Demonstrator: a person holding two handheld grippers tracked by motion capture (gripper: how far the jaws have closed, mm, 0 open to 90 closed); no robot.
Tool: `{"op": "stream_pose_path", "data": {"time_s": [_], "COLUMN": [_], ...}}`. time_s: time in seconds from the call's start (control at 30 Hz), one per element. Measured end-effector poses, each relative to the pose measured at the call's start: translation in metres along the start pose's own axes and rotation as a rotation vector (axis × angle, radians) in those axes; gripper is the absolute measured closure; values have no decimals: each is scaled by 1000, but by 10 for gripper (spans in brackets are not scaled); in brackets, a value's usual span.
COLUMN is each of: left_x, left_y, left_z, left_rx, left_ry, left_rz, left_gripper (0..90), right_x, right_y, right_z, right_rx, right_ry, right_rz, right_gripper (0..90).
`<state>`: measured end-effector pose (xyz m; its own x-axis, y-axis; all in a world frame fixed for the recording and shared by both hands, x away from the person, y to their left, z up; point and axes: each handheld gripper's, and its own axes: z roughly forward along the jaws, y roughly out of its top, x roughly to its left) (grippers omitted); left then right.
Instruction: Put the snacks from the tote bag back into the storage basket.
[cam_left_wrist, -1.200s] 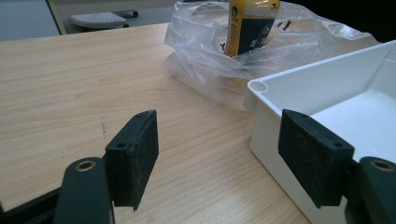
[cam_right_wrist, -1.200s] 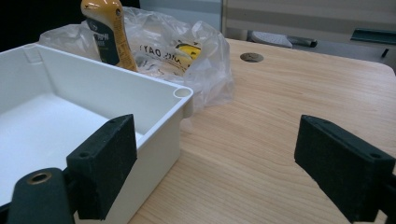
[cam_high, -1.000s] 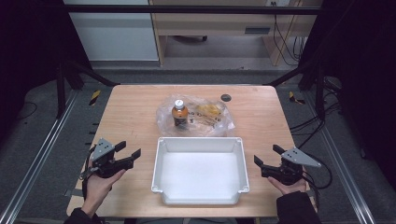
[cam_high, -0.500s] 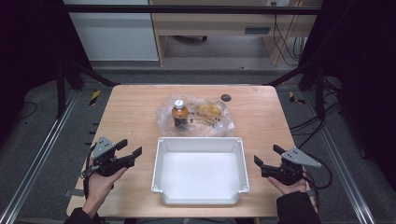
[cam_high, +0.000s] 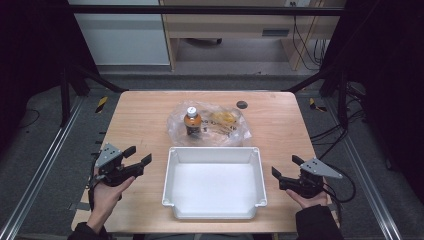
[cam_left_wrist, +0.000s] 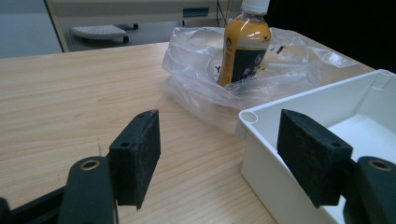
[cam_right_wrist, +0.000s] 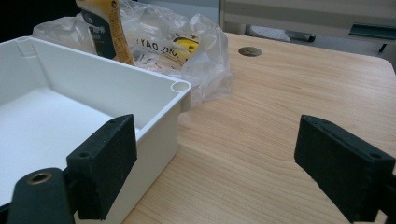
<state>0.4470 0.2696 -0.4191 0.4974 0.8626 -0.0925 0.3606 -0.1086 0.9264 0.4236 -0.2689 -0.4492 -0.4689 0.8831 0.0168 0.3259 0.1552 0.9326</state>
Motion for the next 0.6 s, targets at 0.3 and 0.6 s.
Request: {"op": "stream_pose_path", "data": {"time_s": [0.3,0.6], "left_x": [-4,-8], "left_y": [6,19], "left_z": [9,20], "left_rx": [12,4], "left_ry": [-14,-22], "left_rz": [29,40], "left_gripper": [298,299], "right_x": [-1,-1], "right_y": [0,0], "right_z": [1,1], "right_rx": [6,4], "right_ry": [-1,-3], "right_rz": [5,7], "right_gripper": [132,132]}}
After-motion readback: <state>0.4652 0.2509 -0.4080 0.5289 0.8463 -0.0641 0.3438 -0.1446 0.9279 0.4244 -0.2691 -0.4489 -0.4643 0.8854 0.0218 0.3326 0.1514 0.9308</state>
